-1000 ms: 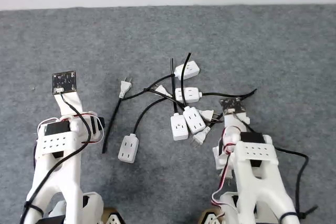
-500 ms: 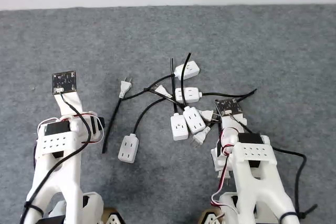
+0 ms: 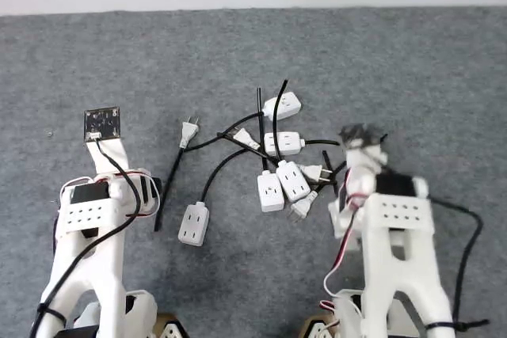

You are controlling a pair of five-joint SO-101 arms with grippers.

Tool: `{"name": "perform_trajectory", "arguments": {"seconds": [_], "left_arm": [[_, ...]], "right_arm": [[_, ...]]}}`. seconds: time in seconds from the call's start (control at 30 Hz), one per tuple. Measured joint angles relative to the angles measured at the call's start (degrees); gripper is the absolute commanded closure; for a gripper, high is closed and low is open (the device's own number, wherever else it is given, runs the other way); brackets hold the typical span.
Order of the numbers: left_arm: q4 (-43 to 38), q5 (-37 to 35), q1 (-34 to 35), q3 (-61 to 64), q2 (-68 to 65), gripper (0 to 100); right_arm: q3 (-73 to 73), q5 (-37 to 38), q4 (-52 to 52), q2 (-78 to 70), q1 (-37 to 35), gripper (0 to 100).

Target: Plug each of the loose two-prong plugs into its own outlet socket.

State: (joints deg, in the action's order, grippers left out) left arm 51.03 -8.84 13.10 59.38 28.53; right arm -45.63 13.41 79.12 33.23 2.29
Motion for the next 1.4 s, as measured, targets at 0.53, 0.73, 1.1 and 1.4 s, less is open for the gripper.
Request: {"name": "perform_trajectory", "arguments": {"seconds": [0.53,0.73,1.1,1.4], "left_arm": [[1.6,6.6,-2.9,0.0,-3.0,78],[7.5,14.3,-5.5,-8.4,-17.6,81],[12.9,24.3,-7.6,-13.8,-23.7,88],[14.4,30.2,-9.0,-13.8,-23.8,89]], "right_arm": [[38.0,-14.2,13.8,0.8,-15.9,99.1],[38.4,-14.5,12.8,6.3,-32.4,99.1],[13.9,-11.9,-6.4,11.6,-46.7,99.1],[8.0,-11.9,-12.3,11.6,-49.3,99.1]]}}
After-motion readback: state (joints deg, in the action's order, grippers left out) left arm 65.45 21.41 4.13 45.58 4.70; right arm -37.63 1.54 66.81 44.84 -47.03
